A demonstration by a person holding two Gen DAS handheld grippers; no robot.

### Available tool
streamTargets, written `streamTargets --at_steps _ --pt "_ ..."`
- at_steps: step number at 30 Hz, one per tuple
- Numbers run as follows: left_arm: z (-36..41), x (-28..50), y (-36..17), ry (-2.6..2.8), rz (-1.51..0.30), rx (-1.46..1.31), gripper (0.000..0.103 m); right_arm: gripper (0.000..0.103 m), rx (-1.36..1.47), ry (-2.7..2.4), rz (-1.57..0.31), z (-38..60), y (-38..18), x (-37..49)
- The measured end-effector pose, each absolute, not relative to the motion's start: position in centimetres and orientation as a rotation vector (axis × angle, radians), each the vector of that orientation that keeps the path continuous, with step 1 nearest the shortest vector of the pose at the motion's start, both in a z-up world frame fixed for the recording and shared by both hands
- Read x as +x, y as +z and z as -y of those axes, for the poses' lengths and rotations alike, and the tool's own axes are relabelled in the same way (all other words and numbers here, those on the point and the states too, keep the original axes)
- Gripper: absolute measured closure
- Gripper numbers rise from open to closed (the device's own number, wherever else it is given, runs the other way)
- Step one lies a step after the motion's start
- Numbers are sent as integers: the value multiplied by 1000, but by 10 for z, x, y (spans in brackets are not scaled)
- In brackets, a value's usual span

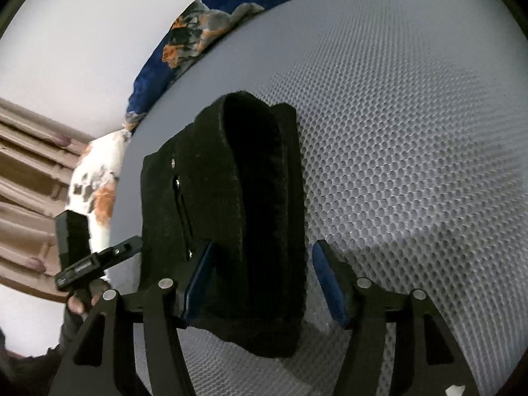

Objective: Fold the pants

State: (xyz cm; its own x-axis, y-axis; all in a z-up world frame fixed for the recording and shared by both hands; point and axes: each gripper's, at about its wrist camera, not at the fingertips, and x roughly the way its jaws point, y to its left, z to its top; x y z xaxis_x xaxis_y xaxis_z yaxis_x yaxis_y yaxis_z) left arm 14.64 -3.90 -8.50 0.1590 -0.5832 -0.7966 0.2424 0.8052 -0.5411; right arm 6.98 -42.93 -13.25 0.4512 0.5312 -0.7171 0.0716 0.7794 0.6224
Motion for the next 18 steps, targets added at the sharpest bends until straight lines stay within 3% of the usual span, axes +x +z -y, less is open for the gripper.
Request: streamTargets --at_steps 18 --pt "34 174 -95 -751 -1320 -378 33 49 839 556 -1085 454 -159 95"
